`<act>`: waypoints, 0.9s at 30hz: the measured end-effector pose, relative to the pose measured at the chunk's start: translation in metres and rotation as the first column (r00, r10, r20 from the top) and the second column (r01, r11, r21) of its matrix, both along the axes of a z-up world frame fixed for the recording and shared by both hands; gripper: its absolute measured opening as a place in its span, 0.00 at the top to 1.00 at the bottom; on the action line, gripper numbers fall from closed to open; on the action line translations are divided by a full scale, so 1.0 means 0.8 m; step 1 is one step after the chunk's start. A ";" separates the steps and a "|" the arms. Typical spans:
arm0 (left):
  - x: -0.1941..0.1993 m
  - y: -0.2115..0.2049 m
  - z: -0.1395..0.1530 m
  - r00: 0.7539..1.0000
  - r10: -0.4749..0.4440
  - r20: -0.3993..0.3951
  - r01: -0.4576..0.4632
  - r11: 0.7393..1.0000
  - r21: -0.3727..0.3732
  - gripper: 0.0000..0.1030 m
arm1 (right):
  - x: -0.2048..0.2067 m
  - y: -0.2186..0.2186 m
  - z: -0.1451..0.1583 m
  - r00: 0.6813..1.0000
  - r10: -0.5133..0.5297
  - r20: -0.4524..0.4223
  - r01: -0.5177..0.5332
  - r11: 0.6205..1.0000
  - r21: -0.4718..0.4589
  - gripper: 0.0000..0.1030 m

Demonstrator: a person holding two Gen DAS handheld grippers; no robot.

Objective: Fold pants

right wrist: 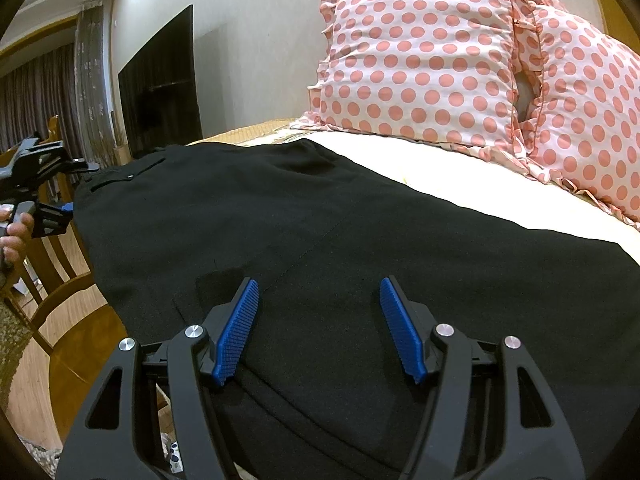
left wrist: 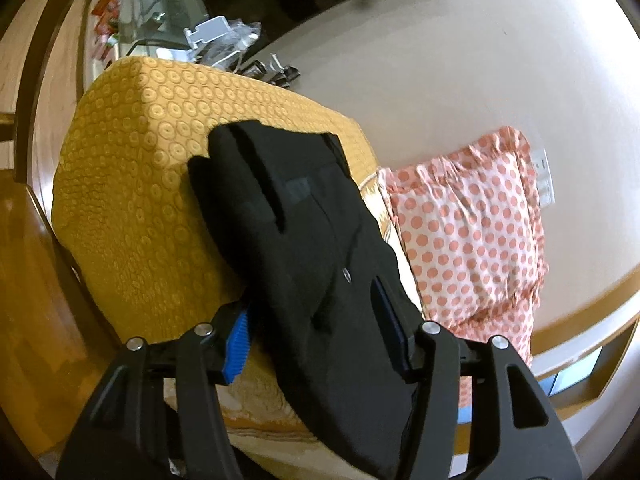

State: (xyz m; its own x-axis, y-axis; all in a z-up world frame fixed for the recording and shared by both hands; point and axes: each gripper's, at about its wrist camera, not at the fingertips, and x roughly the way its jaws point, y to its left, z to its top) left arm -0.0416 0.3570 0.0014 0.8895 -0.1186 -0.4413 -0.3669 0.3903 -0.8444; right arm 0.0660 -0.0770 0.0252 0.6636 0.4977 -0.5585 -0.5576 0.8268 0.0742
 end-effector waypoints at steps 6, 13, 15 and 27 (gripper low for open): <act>0.011 -0.005 0.010 0.998 0.027 -0.048 -0.024 0.997 0.070 0.81 | -0.019 -0.020 0.005 0.999 0.037 0.033 -0.038 0.998 0.041 0.20; 0.019 -0.032 0.063 0.998 0.012 -0.063 0.004 0.968 0.251 0.87 | -0.032 -0.070 0.011 1.000 -0.004 0.026 0.001 0.995 0.101 0.12; 0.028 -0.059 0.094 0.997 0.003 -0.076 0.025 0.929 0.370 0.87 | -0.035 -0.088 0.013 0.999 -0.044 0.025 0.041 0.992 0.119 0.11; 0.148 -0.323 0.229 0.914 -0.392 -0.109 0.334 0.572 0.749 0.88 | -0.043 -0.222 0.019 0.942 -0.334 -0.005 0.325 0.913 0.246 0.11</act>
State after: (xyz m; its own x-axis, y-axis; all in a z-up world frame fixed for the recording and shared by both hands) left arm 0.0766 0.0987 0.1846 0.8751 -0.0980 -0.4739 -0.0096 0.9756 -0.2194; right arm 0.0315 -0.2547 0.0404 0.8305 0.3628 -0.4226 -0.2623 0.9241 0.2780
